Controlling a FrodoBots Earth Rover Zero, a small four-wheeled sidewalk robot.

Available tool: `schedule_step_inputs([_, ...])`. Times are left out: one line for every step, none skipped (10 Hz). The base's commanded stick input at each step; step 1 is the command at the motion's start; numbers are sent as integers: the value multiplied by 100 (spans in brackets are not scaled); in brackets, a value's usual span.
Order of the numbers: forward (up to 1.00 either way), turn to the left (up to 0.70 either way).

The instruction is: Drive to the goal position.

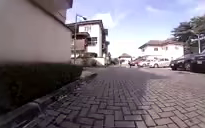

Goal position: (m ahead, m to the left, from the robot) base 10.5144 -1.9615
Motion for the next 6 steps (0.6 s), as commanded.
schedule_step_inputs([69,-14])
schedule_step_inputs([69,3])
schedule_step_inputs([69,3])
schedule_step_inputs([69,3])
schedule_step_inputs([69,3])
schedule_step_inputs([69,3])
